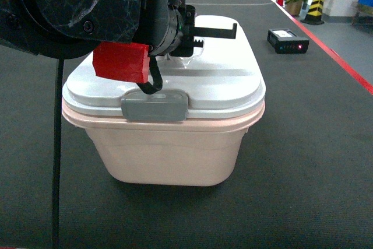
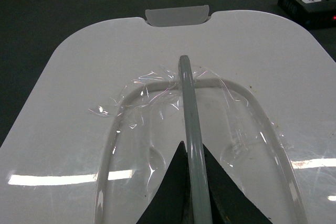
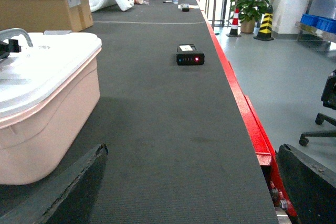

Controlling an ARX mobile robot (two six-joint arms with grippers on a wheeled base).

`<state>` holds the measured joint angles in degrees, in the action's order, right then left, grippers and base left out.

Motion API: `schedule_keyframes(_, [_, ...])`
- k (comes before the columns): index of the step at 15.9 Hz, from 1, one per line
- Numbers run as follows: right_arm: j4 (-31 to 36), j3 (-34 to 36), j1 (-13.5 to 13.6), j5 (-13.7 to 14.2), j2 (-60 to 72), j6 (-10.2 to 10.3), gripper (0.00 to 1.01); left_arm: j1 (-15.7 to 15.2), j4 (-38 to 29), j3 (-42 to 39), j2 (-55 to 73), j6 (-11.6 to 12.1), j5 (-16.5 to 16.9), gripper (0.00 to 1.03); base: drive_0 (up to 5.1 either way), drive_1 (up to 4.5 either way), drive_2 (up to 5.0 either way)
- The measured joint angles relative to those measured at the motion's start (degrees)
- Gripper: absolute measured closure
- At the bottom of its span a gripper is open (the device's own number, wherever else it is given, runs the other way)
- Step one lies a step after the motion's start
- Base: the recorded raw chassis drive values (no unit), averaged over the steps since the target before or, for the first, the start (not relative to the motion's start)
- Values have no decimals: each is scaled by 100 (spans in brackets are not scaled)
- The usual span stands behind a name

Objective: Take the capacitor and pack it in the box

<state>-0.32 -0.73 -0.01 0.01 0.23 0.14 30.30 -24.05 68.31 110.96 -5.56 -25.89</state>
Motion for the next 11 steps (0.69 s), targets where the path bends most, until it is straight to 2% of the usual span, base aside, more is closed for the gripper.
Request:
schedule_keyframes(1, [0, 0, 0, 0, 0, 0, 3, 4, -7, -11, 0, 0, 0, 99, 0, 0, 0])
schedule_keyframes(2, [0, 0, 0, 0, 0, 0, 3, 13, -44, -31, 0, 2, 11, 89, 0, 0, 0])
schedule_keyframes(6, [0, 0, 0, 0, 0, 0, 3, 35, -107, -105, -50, 17, 2, 44, 0, 0, 0])
schedule_keyframes(9, [0, 0, 0, 2, 0, 0, 3, 2, -376, -149, -227, 96, 22, 7, 0, 0, 0])
schedule_keyframes(11, [0, 0, 0, 0, 0, 0, 3, 24, -509, -151, -415, 179, 76, 5, 0, 0, 0])
